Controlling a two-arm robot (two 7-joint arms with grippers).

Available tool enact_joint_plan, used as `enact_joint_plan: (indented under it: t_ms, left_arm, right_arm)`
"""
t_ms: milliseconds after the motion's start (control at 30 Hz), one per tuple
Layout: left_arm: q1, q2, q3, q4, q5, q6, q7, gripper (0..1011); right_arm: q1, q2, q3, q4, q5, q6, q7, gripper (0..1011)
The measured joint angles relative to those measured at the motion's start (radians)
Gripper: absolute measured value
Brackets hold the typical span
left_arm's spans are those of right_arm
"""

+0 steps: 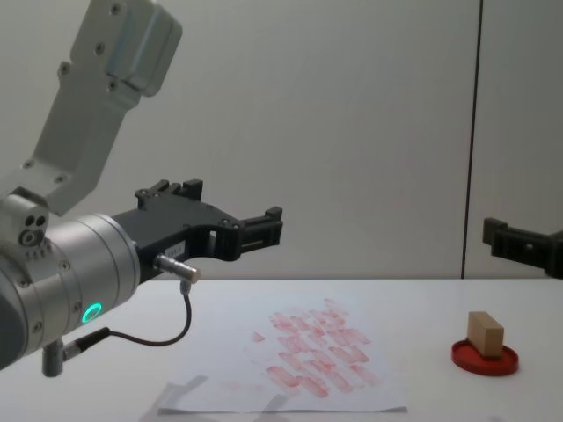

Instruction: Use the one hand to pick up the stamp and affix it onto the A4 paper.

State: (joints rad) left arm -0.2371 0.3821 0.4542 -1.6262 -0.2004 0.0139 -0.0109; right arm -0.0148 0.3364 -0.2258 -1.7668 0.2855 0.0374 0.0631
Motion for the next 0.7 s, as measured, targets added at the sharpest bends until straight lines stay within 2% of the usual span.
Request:
enact_joint_plan:
  t_ms: [267,467,500,700]
  left_arm:
    - [0.0,0.0,0.0,0.0,0.0,0.0,0.0,993]
    - [0.0,0.0,0.0,0.0,0.0,0.0,0.0,993]
    - [0.0,0.0,0.0,0.0,0.0,0.0,0.0,993]
    - [0.0,0.0,0.0,0.0,0.0,0.0,0.0,993]
  right_arm:
    - [-0.001,-0.014,-0.002,-0.011,-0.015,0.047,-0.053,1001]
    - [0.01,-0.041,-0.007,-0.018,-0.027,0.127,-0.129,1000]
    - [0.01,-0.041,-0.007,-0.018,-0.027,0.127,-0.129,1001]
    - [0.041,-0.079,-0.01,0.001,-0.037,0.22,-0.203,1000]
